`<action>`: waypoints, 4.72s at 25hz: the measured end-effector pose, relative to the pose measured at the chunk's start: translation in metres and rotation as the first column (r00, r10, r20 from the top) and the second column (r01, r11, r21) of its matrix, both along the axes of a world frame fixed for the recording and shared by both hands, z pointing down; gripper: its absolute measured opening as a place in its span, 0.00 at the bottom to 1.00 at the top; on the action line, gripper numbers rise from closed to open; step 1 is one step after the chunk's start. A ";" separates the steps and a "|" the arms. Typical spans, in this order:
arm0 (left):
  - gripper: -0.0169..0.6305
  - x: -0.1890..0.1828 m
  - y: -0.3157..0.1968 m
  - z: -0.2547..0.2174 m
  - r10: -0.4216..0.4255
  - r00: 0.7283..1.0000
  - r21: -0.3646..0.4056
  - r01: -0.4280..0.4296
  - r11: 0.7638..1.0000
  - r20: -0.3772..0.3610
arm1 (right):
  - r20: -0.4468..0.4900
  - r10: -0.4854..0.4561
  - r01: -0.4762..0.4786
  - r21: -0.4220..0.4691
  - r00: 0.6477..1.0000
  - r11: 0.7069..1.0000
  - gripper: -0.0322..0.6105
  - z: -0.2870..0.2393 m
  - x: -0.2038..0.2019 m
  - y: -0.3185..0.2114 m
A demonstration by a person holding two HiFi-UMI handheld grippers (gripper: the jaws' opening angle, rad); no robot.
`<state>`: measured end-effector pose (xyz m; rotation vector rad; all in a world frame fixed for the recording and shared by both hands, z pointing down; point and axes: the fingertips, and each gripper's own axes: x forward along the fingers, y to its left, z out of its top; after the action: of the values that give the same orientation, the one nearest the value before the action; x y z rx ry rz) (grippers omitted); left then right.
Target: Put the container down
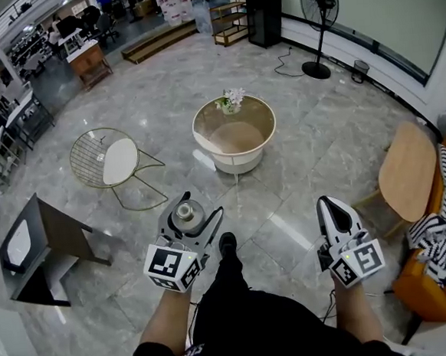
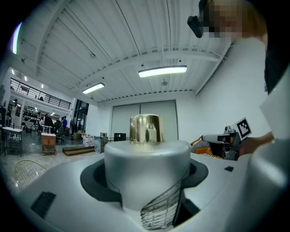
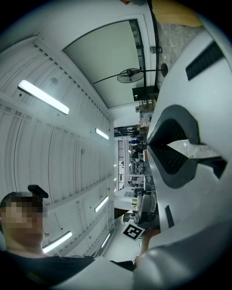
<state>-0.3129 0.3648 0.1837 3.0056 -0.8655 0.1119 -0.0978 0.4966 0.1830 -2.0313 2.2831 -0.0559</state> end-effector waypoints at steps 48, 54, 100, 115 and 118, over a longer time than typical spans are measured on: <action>0.56 0.186 -0.500 0.058 -0.087 0.995 -0.048 0.088 0.995 0.042 | 0.048 -0.215 0.219 -0.127 0.975 0.967 0.07 0.055 0.165 -0.557; 0.56 0.278 -0.527 0.056 -0.195 0.981 -0.073 0.196 0.978 0.016 | 0.031 -0.355 0.355 -0.176 0.934 0.918 0.07 0.075 0.256 -0.608; 0.56 0.428 -0.682 0.517 -0.190 0.969 -0.231 0.223 0.947 0.156 | 0.161 -0.535 0.546 -0.436 0.829 0.715 0.07 0.459 0.295 -0.741; 0.56 0.478 -0.720 0.624 -0.153 0.955 -0.222 0.211 0.952 0.254 | 0.144 -0.536 0.530 -0.493 0.832 0.690 0.07 0.519 0.332 -0.750; 0.56 0.483 -0.724 0.635 -0.146 0.951 -0.220 0.209 0.953 0.272 | 0.146 -0.538 0.531 -0.498 0.830 0.686 0.07 0.524 0.336 -0.751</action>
<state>0.1704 -0.3593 0.8189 2.7034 -1.0517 0.5676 0.2378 -0.2543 0.7073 -1.4058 3.0415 -0.7869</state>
